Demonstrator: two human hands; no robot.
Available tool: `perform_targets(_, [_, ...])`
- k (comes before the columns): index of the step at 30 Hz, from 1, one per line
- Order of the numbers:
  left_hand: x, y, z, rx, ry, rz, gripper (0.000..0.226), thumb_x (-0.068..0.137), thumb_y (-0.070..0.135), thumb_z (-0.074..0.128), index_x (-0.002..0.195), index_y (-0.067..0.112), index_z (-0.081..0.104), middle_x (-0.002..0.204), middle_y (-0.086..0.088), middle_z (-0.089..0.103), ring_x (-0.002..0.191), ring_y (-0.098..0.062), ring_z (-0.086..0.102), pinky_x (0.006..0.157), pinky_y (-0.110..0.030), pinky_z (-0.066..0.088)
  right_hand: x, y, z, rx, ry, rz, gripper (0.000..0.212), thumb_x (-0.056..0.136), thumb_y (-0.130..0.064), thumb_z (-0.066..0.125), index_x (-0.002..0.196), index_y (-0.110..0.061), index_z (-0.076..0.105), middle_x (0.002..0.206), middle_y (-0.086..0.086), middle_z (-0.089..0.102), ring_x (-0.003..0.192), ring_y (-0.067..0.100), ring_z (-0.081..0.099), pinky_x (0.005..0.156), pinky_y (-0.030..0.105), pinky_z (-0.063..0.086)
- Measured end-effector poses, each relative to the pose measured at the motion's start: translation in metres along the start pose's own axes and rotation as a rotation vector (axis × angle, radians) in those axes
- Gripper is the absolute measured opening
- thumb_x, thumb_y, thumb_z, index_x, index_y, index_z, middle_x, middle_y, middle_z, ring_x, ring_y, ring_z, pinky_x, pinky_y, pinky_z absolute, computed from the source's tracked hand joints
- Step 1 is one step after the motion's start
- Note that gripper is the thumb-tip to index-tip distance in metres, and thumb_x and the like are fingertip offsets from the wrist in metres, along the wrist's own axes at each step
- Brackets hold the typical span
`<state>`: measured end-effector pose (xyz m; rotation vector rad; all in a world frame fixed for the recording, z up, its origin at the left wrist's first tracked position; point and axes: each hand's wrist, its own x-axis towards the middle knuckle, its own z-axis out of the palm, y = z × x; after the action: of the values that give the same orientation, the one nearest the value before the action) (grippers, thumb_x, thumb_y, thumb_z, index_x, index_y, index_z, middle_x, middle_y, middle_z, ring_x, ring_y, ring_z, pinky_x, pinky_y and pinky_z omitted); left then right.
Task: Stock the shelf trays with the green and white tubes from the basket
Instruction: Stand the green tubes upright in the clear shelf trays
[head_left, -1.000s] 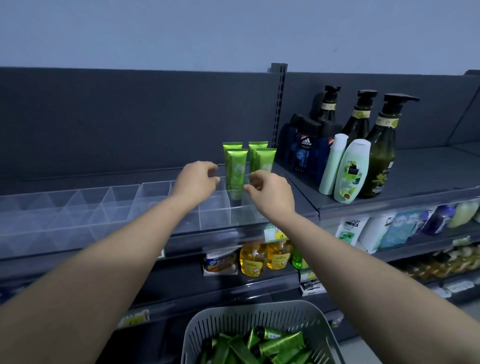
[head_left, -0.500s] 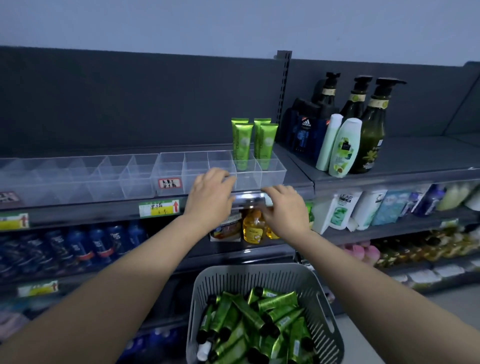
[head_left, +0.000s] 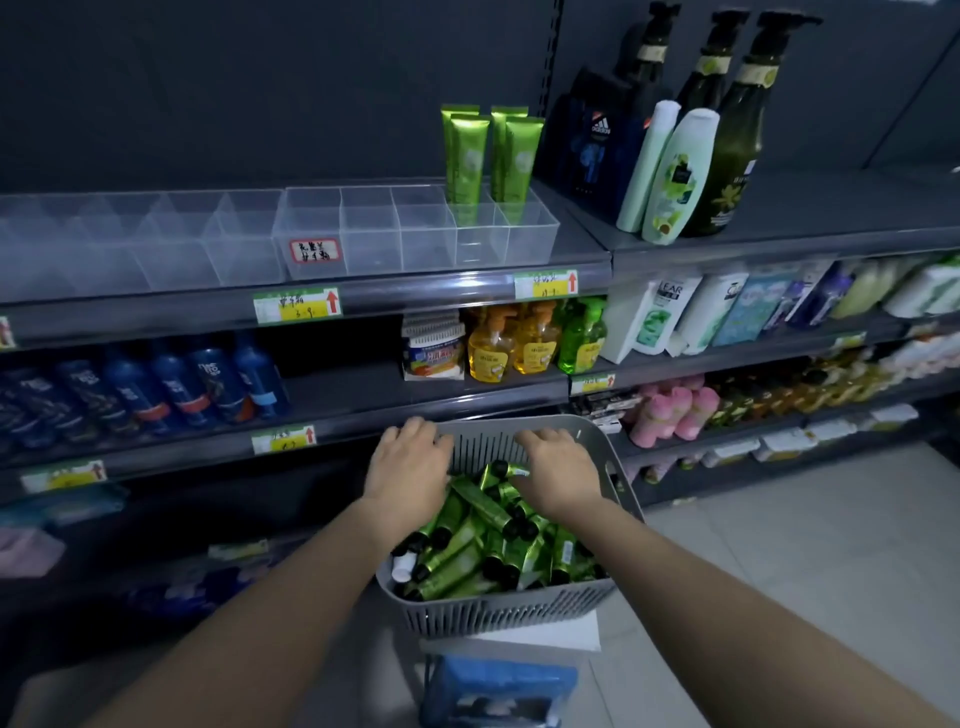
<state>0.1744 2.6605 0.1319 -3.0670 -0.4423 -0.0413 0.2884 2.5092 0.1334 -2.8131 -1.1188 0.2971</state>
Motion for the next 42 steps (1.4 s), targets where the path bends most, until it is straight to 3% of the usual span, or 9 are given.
perform_targets(6, [-0.009, 0.010, 0.059, 0.008, -0.184, -0.040, 0.040, 0.085, 0.019, 0.057, 0.125, 0.017, 0.051, 0.122, -0.003, 0.052, 0.119, -0.023, 0.042, 0.097, -0.036, 0.035, 0.009, 0.008, 0.046, -0.007, -0.116, 0.005, 0.052, 0.090, -0.032, 0.059, 0.137, -0.018, 0.044, 0.133, 0.008, 0.052, 0.126, 0.029, 0.042, 0.102, 0.040, 0.040])
perform_targets(15, [0.010, 0.014, 0.131, -0.015, -0.438, -0.135, 0.036, 0.087, 0.023, 0.057, 0.122, 0.015, 0.054, 0.127, -0.007, 0.051, 0.120, -0.025, 0.041, 0.098, -0.038, 0.035, 0.047, 0.024, 0.106, 0.016, -0.303, -0.017, 0.051, 0.091, -0.035, 0.058, 0.137, -0.016, 0.044, 0.136, 0.009, 0.050, 0.129, 0.030, 0.038, 0.101, 0.040, 0.040])
perform_targets(21, [0.032, 0.013, 0.166, -0.059, -0.564, -0.219, 0.048, 0.087, 0.021, 0.056, 0.133, 0.014, 0.045, 0.138, -0.011, 0.043, 0.127, -0.028, 0.037, 0.104, -0.042, 0.035, 0.078, 0.032, 0.135, 0.035, -0.391, -0.033, 0.051, 0.093, -0.036, 0.056, 0.137, -0.016, 0.043, 0.137, 0.008, 0.049, 0.130, 0.029, 0.040, 0.102, 0.041, 0.040])
perform_targets(27, [0.057, 0.009, 0.187, -0.195, -0.546, -0.306, 0.046, 0.095, 0.029, 0.042, 0.139, 0.019, 0.035, 0.133, -0.013, 0.044, 0.120, -0.031, 0.044, 0.096, -0.042, 0.039, 0.104, 0.033, 0.160, 0.102, -0.408, -0.047, 0.040, 0.093, -0.034, 0.056, 0.126, -0.014, 0.050, 0.120, 0.011, 0.057, 0.113, 0.031, 0.053, 0.090, 0.038, 0.047])
perform_targets(31, [0.066, 0.005, 0.199, -0.398, -0.607, -0.392, 0.055, 0.091, 0.022, 0.052, 0.139, 0.020, 0.027, 0.123, -0.016, 0.048, 0.102, -0.031, 0.053, 0.082, -0.038, 0.049, 0.117, 0.029, 0.172, 0.125, -0.424, -0.020, 0.038, 0.094, -0.031, 0.054, 0.127, -0.014, 0.050, 0.120, 0.012, 0.055, 0.108, 0.031, 0.056, 0.087, 0.039, 0.050])
perform_targets(36, [0.074, 0.002, 0.199, -0.527, -0.542, -0.547, 0.066, 0.085, 0.017, 0.060, 0.141, 0.017, 0.025, 0.125, -0.017, 0.045, 0.105, -0.034, 0.055, 0.088, -0.040, 0.048, 0.128, 0.026, 0.178, 0.192, -0.486, 0.067, 0.045, 0.090, -0.036, 0.061, 0.125, -0.010, 0.051, 0.126, 0.012, 0.046, 0.114, 0.031, 0.053, 0.088, 0.037, 0.048])
perform_targets(39, [0.077, -0.005, 0.203, -0.643, -0.576, -0.609, 0.047, 0.080, 0.027, 0.058, 0.125, 0.019, 0.047, 0.123, -0.012, 0.053, 0.101, -0.024, 0.056, 0.087, -0.034, 0.050, 0.130, 0.025, 0.176, 0.264, -0.515, 0.134, 0.041, 0.084, -0.033, 0.065, 0.118, -0.012, 0.053, 0.123, 0.010, 0.051, 0.111, 0.029, 0.056, 0.086, 0.035, 0.049])
perform_targets(42, [0.079, -0.006, 0.182, -0.856, -0.617, -0.708, 0.020, 0.081, 0.020, 0.062, 0.100, 0.017, 0.057, 0.100, -0.003, 0.061, 0.092, -0.019, 0.058, 0.082, -0.030, 0.051, 0.126, 0.023, 0.171, 0.356, -0.503, 0.182, 0.038, 0.081, -0.027, 0.067, 0.114, -0.020, 0.052, 0.112, 0.006, 0.064, 0.105, 0.027, 0.061, 0.084, 0.035, 0.051])
